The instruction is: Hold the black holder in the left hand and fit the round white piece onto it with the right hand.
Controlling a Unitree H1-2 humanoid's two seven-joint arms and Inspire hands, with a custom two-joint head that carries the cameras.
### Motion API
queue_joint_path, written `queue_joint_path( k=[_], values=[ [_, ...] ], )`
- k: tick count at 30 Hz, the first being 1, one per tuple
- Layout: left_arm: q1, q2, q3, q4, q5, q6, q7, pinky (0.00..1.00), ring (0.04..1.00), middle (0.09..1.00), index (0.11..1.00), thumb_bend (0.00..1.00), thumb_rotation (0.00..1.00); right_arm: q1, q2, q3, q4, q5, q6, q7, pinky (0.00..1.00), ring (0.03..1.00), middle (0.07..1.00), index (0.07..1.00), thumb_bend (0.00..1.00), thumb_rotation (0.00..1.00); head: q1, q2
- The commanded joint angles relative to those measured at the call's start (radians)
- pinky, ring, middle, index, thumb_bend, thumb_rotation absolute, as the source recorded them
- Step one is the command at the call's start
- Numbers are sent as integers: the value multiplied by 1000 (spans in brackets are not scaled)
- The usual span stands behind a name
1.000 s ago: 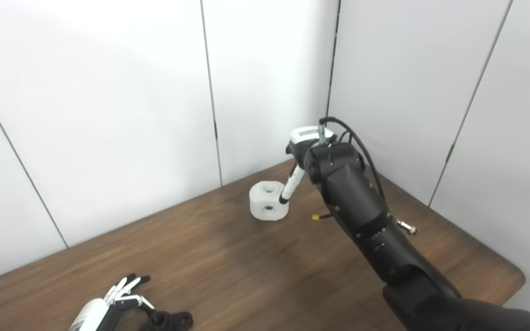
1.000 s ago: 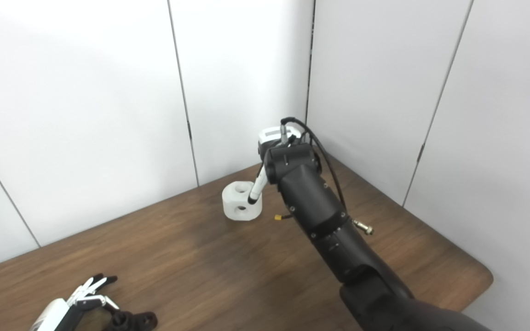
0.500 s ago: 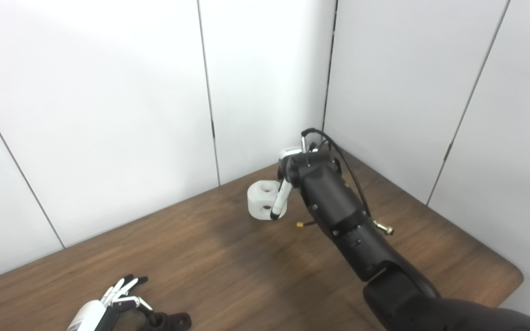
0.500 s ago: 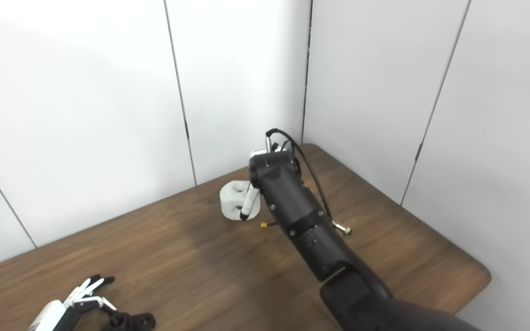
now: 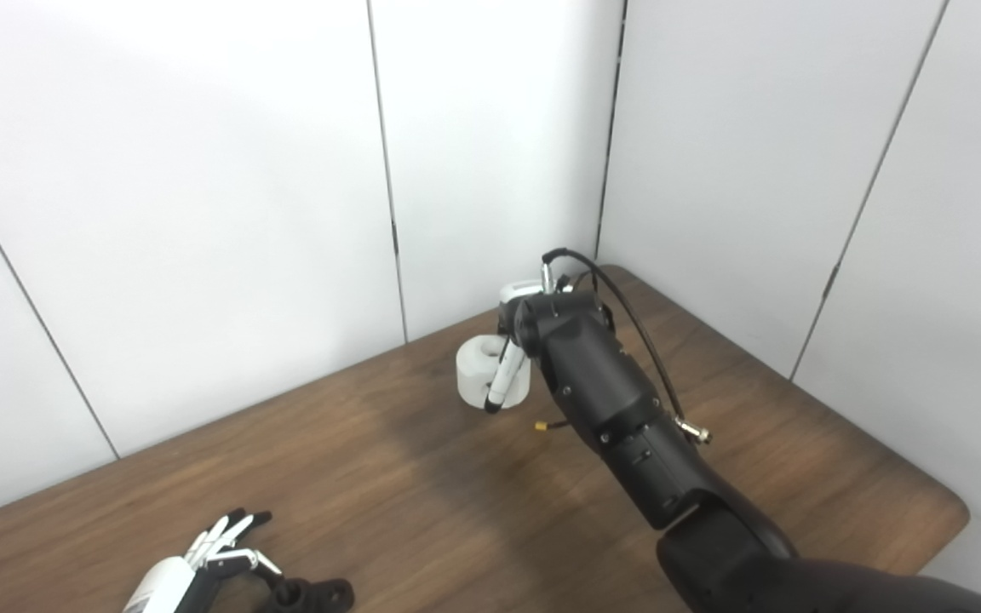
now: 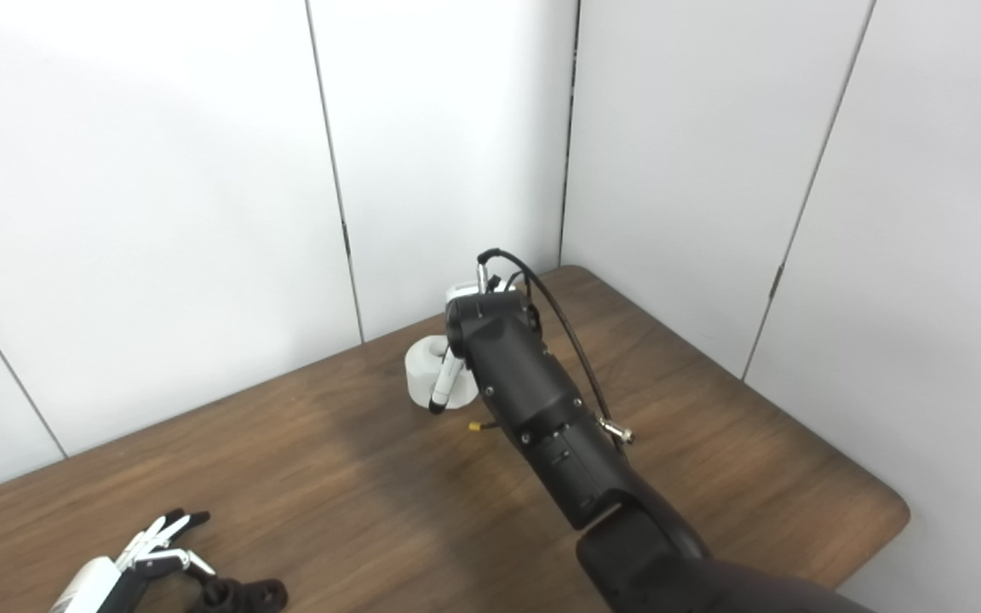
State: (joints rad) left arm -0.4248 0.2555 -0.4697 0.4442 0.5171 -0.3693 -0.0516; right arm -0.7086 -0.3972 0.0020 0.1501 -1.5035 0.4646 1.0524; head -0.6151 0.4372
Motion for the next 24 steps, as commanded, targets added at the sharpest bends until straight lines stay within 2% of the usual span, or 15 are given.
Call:
queue_joint_path(
  k=[1, 5, 10, 12, 17, 20, 24],
  values=[
    [106, 28, -25, 54, 39, 76, -57, 1000, 1000, 936, 484, 523, 53, -31, -23, -6, -19, 12, 5, -50, 899, 996, 979, 743, 940, 363, 2, 3],
    [108, 27, -25, 55, 38, 73, -54, 1000, 1000, 933, 484, 523, 53, -17, -23, -10, -19, 40, 5, -112, 892, 973, 954, 719, 928, 341, 7, 6],
    [113, 26, -22, 47, 36, 71, -50, 1000, 1000, 930, 484, 523, 53, 14, 3, -36, -20, 72, 5, -287, 819, 910, 904, 709, 881, 264, 13, 13],
    [115, 26, -20, 46, 35, 66, -48, 1000, 1000, 929, 484, 523, 53, 28, 10, -37, -21, 81, 5, -353, 829, 903, 889, 659, 857, 223, 17, 17],
    [123, 26, -14, 32, 29, 66, -50, 1000, 1000, 928, 484, 523, 52, 51, 10, -20, -3, 119, 4, -481, 842, 873, 839, 571, 826, 179, 22, 24],
    [126, 25, -13, 29, 29, 64, -49, 1000, 1000, 927, 483, 523, 53, 62, 4, -3, 11, 151, 4, -540, 817, 841, 819, 572, 816, 171, 27, 26],
    [127, 25, -13, 29, 33, 60, -43, 1000, 1000, 927, 484, 523, 53, 85, -3, 23, 40, 194, 0, -667, 776, 800, 780, 578, 823, 158, 33, 30]
  ],
)
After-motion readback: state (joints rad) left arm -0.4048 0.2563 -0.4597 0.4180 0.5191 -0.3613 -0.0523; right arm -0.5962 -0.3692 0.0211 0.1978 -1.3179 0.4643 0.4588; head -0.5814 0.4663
